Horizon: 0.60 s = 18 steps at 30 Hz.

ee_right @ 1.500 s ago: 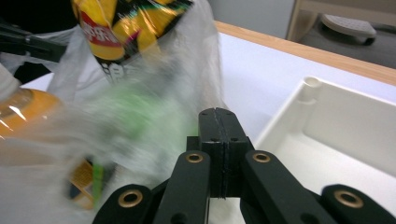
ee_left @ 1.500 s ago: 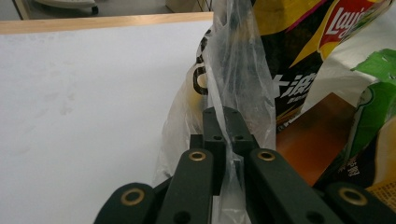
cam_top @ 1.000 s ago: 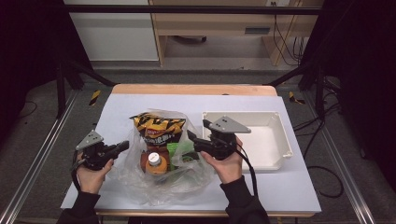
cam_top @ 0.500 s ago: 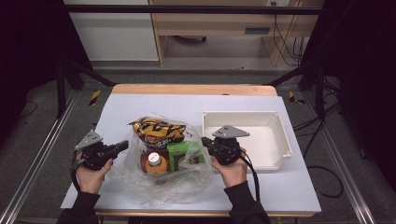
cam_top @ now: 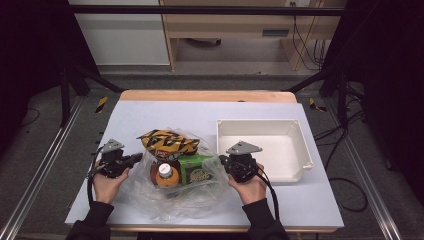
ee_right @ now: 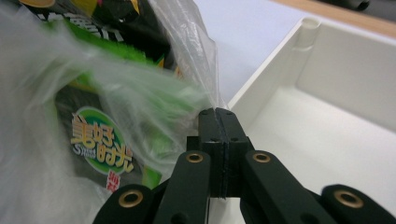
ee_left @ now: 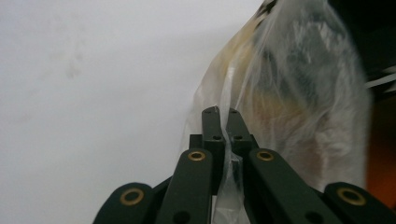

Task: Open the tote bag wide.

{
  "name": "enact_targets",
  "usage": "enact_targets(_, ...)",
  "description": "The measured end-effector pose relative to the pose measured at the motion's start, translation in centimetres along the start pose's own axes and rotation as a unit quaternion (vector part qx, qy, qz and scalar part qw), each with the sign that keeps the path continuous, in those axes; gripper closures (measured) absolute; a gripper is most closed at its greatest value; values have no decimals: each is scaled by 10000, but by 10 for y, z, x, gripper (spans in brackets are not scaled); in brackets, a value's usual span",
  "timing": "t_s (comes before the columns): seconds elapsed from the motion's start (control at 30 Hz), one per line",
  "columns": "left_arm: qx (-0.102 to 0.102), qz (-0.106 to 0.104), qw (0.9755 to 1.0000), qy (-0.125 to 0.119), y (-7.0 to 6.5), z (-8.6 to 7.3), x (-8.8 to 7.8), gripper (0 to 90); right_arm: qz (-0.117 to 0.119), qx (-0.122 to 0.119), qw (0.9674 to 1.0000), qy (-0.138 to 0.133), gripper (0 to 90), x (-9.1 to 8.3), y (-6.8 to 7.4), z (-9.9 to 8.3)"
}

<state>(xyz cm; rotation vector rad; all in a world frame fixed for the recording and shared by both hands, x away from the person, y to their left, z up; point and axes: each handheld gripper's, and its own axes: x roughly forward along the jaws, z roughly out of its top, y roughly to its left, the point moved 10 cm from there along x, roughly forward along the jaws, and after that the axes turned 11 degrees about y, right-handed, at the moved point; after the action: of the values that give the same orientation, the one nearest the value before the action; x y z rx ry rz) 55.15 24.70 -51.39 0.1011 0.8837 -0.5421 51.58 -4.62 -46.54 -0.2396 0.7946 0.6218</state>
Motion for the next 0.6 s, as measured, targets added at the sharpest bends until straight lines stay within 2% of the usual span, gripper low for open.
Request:
enact_targets(0.07,-2,122,9997,196,5,-6,7,894,70,48,9999,85,900,4,2,-5)
enact_targets(0.17,-67,124,9993,334,9,-12,14,894,178,81,9998,73,900,7,6,-8)
enact_targets(0.27,-105,44,9988,466,9,-17,18,894,160,87,9998,43,900,6,8,-9)
enact_targets(0.3,-59,49,9987,511,9,-18,18,894,162,87,9998,22,900,5,8,-9)
enact_targets(0.4,-2,58,9983,572,7,-20,19,893,333,88,9994,19,900,2,15,-11)
enact_targets(0.6,-24,-8,9979,645,7,-23,21,892,335,-18,9991,263,900,10,26,-26)
